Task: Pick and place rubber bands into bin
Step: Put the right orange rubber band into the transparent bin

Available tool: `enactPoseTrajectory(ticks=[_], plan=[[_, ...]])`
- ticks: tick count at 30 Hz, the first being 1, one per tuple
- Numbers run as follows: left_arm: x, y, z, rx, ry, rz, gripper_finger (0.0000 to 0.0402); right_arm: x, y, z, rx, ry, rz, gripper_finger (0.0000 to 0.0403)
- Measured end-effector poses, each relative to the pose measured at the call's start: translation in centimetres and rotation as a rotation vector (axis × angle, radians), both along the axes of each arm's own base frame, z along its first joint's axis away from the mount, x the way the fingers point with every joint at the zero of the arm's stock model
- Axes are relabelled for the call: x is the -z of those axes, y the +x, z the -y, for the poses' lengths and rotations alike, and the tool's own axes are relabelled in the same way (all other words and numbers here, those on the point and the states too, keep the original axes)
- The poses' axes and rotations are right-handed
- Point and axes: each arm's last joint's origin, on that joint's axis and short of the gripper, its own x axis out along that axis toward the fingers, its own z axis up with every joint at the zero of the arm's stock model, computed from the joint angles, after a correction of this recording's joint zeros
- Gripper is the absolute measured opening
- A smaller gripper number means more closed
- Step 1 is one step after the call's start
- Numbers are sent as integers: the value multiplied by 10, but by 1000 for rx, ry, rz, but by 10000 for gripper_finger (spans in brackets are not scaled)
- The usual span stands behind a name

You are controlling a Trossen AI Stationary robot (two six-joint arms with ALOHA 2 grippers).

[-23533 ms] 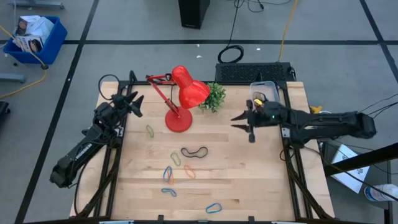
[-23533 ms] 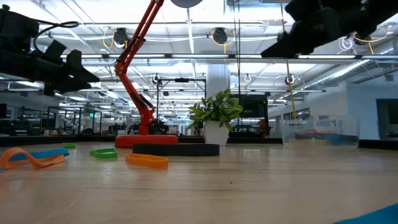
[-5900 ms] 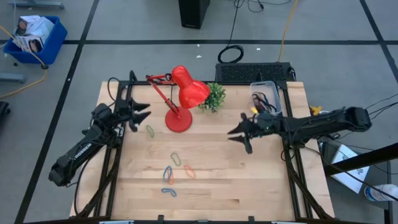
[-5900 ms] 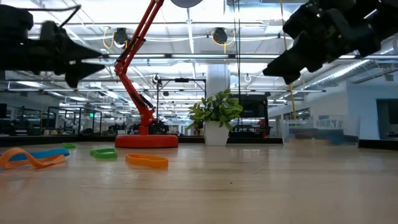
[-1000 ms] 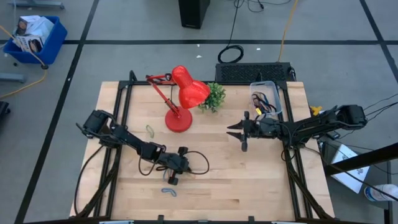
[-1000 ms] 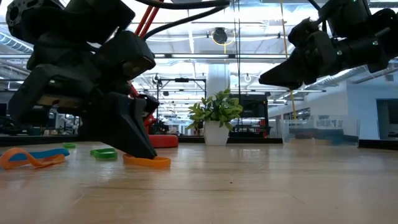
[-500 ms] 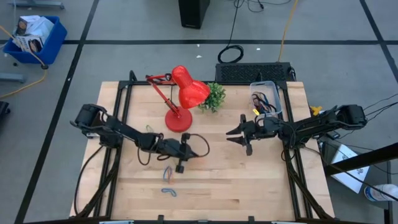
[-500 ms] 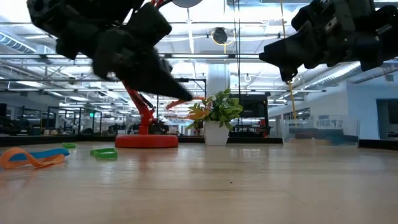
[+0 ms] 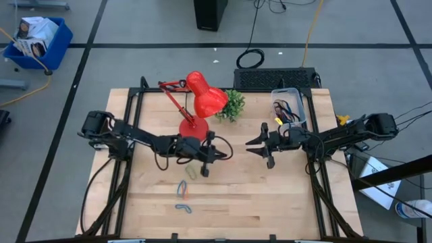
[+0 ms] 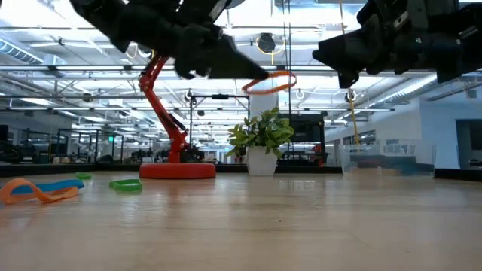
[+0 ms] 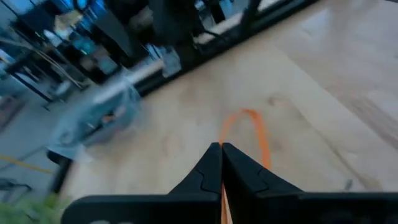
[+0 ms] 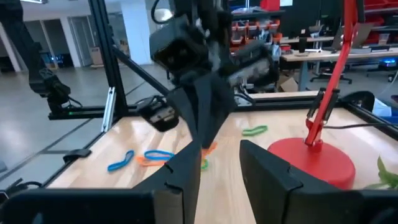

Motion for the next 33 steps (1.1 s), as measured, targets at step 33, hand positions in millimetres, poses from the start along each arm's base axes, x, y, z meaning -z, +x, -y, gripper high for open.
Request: enactPoseTrajectory(ticks=[33], plan=[[-11, 6, -24, -38, 46, 82, 4, 5, 0, 0, 1, -30, -45, 236]])
